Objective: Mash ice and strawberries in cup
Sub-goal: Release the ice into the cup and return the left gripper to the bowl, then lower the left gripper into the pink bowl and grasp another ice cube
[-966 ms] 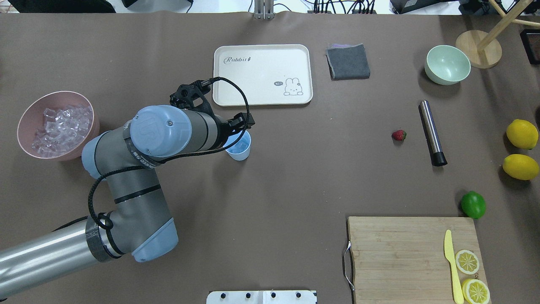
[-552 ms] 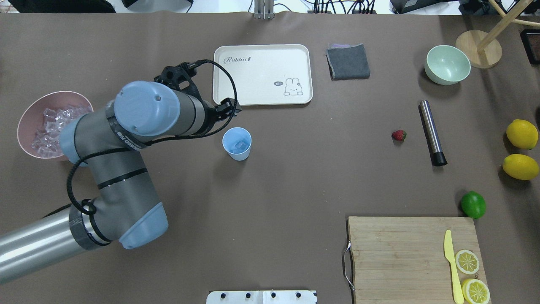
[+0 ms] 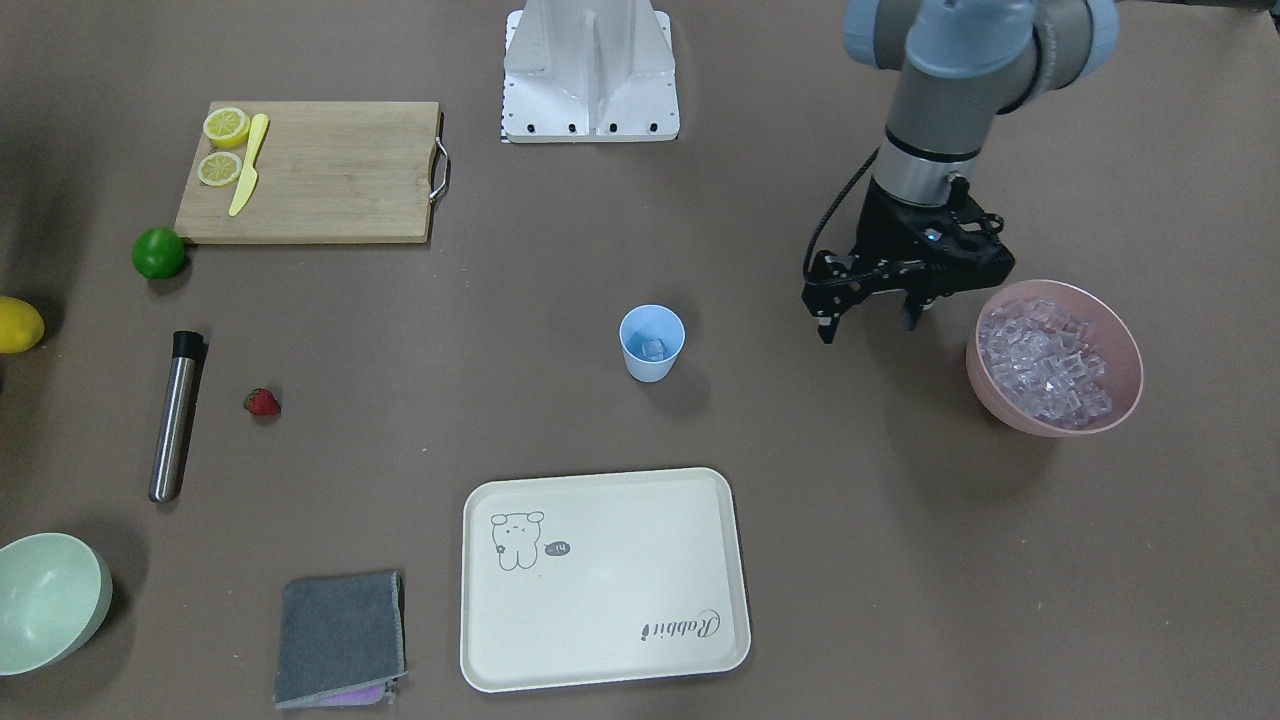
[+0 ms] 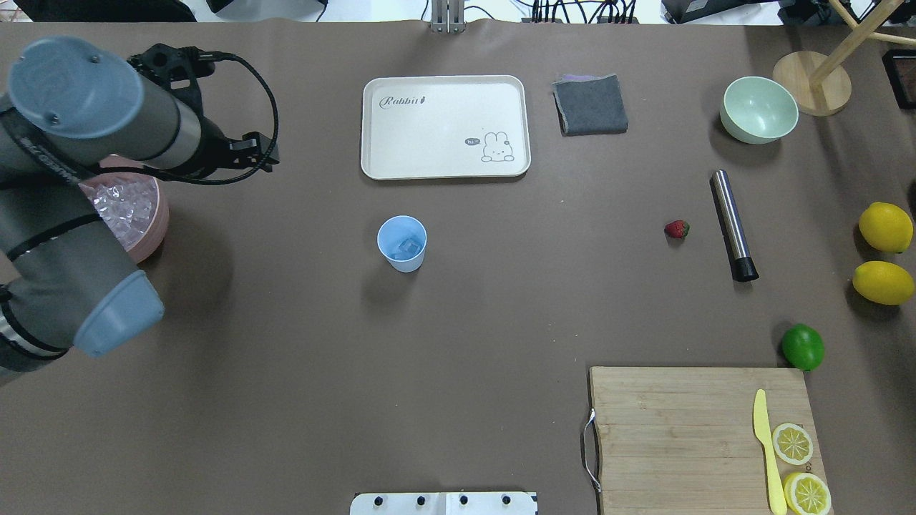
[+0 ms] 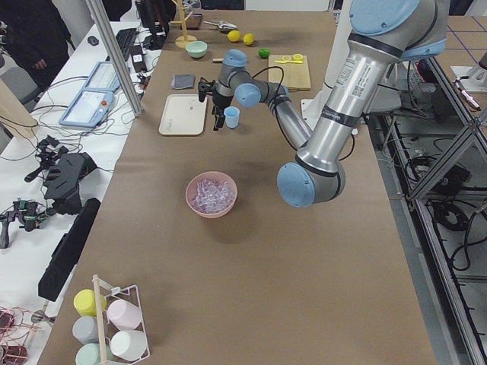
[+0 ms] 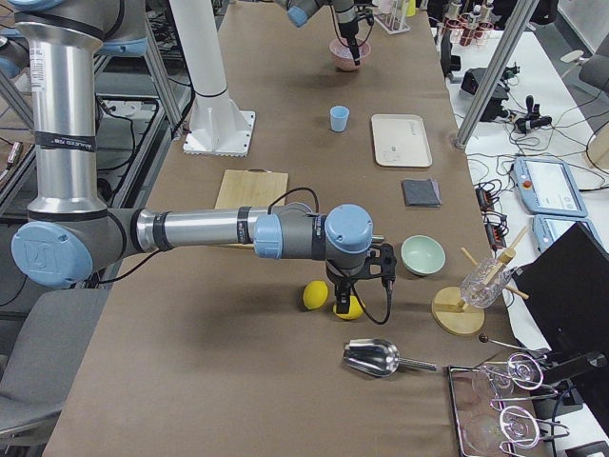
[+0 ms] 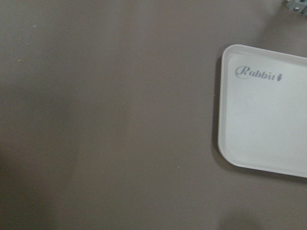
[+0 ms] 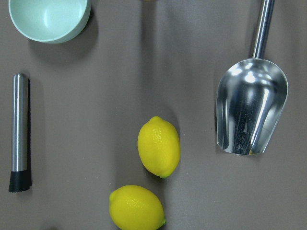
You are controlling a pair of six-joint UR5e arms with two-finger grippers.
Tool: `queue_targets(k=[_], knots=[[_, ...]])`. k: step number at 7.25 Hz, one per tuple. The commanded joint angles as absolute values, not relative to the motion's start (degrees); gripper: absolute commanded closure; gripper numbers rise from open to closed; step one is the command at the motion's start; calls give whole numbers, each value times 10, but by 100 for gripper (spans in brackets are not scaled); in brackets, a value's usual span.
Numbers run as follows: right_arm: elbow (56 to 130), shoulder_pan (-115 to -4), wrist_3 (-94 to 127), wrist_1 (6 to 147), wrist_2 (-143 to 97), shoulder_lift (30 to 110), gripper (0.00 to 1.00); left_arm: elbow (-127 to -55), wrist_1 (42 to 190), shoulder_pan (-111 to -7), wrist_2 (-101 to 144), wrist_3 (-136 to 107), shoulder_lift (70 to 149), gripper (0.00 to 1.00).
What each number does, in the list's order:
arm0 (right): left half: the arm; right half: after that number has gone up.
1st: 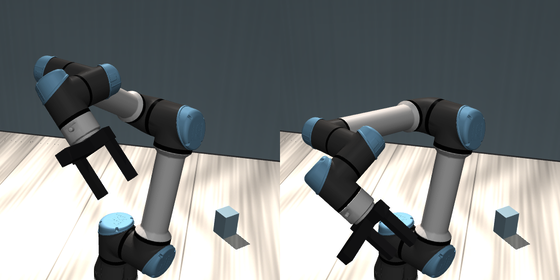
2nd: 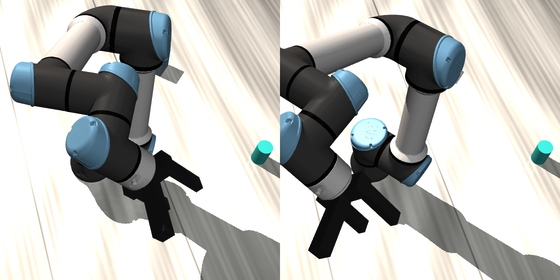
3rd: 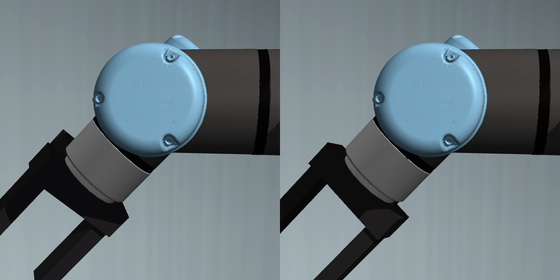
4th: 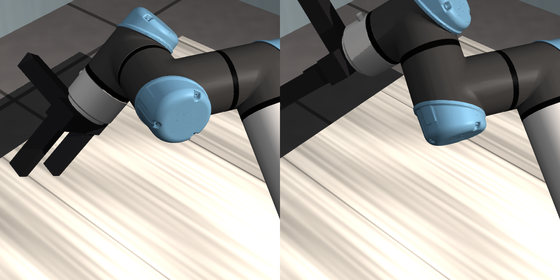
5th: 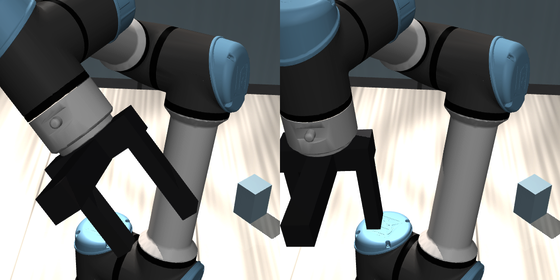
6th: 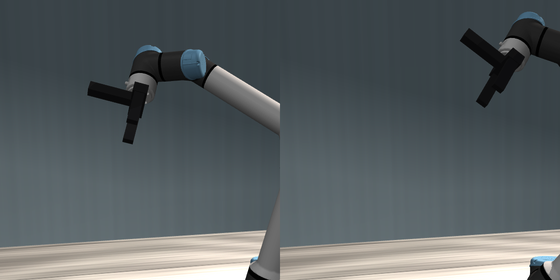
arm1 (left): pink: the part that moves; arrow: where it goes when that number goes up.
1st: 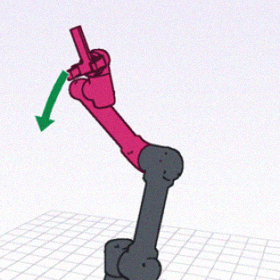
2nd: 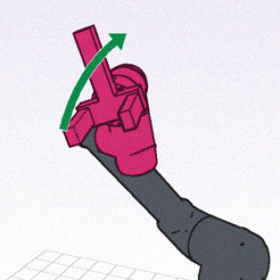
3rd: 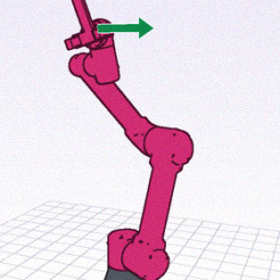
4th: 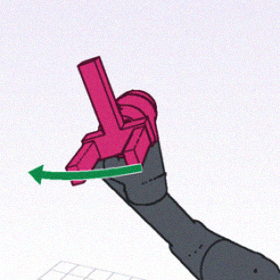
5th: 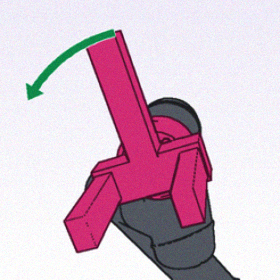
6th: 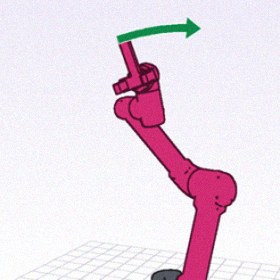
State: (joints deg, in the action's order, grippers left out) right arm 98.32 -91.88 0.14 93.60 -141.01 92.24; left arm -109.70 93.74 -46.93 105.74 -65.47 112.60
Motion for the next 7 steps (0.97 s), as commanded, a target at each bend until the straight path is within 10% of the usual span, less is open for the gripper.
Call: queue_targets(k=[1,7], knots=[[981,-918,4,936,-1411,919,0,-1104,954,-522,1107,-574,1072,3],[982,-914,4,935,-1411,915,0,-1056,1082,-578,1138,-446,947,3]])
